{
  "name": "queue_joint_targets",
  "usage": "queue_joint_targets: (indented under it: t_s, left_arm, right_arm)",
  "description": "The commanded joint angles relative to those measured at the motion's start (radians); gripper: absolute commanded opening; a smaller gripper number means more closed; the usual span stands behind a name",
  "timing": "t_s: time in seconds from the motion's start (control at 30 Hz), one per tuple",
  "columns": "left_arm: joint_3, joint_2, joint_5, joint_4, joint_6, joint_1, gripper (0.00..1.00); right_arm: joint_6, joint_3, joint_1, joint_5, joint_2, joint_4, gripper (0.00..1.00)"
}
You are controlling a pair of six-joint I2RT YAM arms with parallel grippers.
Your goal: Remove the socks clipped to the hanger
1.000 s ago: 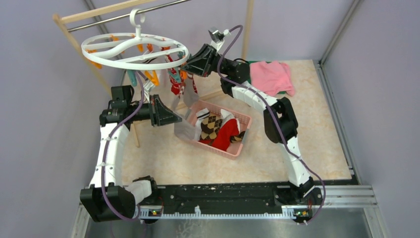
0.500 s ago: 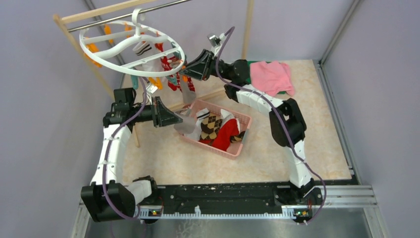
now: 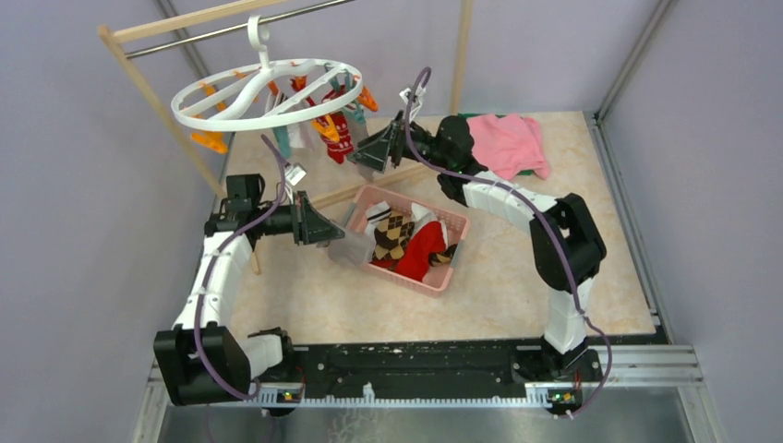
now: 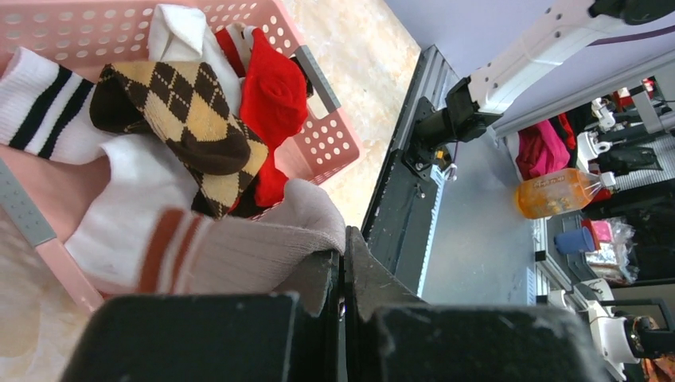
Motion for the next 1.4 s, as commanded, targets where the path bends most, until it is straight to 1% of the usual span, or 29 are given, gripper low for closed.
queue_joint_targets:
  t_s: [0.0, 0.1, 0.13, 0.17, 0.27, 0.3, 0.37, 0.47, 0.57, 0.67, 0.73, 0.8, 0.97, 1.0, 1.03, 1.07, 1.1, 1.13, 1.17, 1.2, 1.23, 1.37]
  left_arm:
    - [-0.007, 0.037, -0.019, 0.096, 0.017, -0.037, 0.0]
    - [0.0, 0.075, -0.051, 0.128, 0.006, -0.08, 0.0]
    - [0.005, 0.088, -0.064, 0.144, -0.003, -0.086, 0.0]
    - [0.01, 0.1, -0.076, 0.164, -0.018, -0.122, 0.0]
    - [0.027, 0.132, -0.111, 0.227, -0.069, -0.188, 0.0]
    - [0.034, 0.139, -0.118, 0.231, -0.078, -0.206, 0.0]
    - [0.046, 0.152, -0.136, 0.228, -0.073, -0.228, 0.0]
    - [0.046, 0.171, -0.162, 0.243, -0.056, -0.239, 0.0]
    - [0.053, 0.21, -0.189, 0.28, -0.065, -0.253, 0.0]
    - [0.066, 0.248, -0.223, 0.324, -0.078, -0.272, 0.0]
    - [0.076, 0.268, -0.246, 0.36, -0.099, -0.279, 0.0]
    - [0.088, 0.284, -0.274, 0.398, -0.121, -0.288, 0.0]
    - [0.093, 0.304, -0.365, 0.456, -0.147, -0.322, 0.0]
    - [0.091, 0.307, -0.391, 0.455, -0.147, -0.327, 0.08]
    - [0.092, 0.309, -0.418, 0.444, -0.147, -0.332, 0.25]
    - [0.1, 0.313, -0.439, 0.413, -0.136, -0.333, 0.5]
    - [0.111, 0.316, -0.458, 0.373, -0.12, -0.333, 0.75]
    - [0.124, 0.315, -0.476, 0.33, -0.099, -0.333, 0.95]
    - [0.133, 0.307, -0.488, 0.284, -0.076, -0.333, 0.98]
    - [0.142, 0.295, -0.498, 0.239, -0.046, -0.333, 0.99]
    - [0.147, 0.28, -0.507, 0.19, -0.011, -0.332, 0.99]
    - [0.133, 0.177, -0.492, 0.07, 0.05, -0.317, 0.99]
  right_arm:
    - [-0.225, -0.089, -0.026, 0.148, -0.143, -0.133, 0.99]
    - [-0.391, -0.13, -0.049, 0.286, -0.156, -0.165, 0.99]
    - [-0.43, -0.114, -0.057, 0.322, -0.135, -0.17, 0.99]
    - [-0.455, -0.087, -0.067, 0.339, -0.103, -0.163, 0.99]
    - [-0.489, 0.019, -0.095, 0.311, 0.03, -0.081, 0.99]
    - [-0.489, 0.079, -0.103, 0.29, 0.089, -0.072, 0.99]
    - [-0.477, 0.239, -0.111, 0.223, 0.205, -0.077, 0.99]
    - [-0.432, 0.388, -0.111, 0.112, 0.339, 0.0, 0.99]
    - [-0.33, 0.522, -0.106, 0.004, 0.444, 0.058, 0.91]
    - [-0.205, 0.575, -0.095, -0.092, 0.506, 0.191, 0.85]
    - [-0.145, 0.57, -0.082, -0.129, 0.507, 0.267, 0.85]
    - [-0.143, 0.556, -0.071, -0.134, 0.493, 0.277, 0.85]
    - [-0.193, 0.564, -0.051, -0.088, 0.493, 0.214, 0.84]
    - [-0.201, 0.578, -0.05, -0.071, 0.501, 0.193, 0.82]
    - [-0.211, 0.592, -0.047, -0.046, 0.508, 0.165, 0.77]
    - [-0.222, 0.607, -0.048, -0.027, 0.515, 0.149, 0.72]
    - [-0.224, 0.612, -0.048, -0.007, 0.517, 0.144, 0.61]
    - [-0.222, 0.612, -0.048, 0.006, 0.518, 0.146, 0.43]
    - [-0.22, 0.611, -0.048, 0.011, 0.514, 0.144, 0.22]
    - [-0.219, 0.598, -0.048, 0.013, 0.506, 0.139, 0.04]
    - [-0.224, 0.571, -0.047, 0.017, 0.48, 0.139, 0.0]
    - [-0.27, 0.382, -0.047, 0.038, 0.354, 0.182, 0.0]
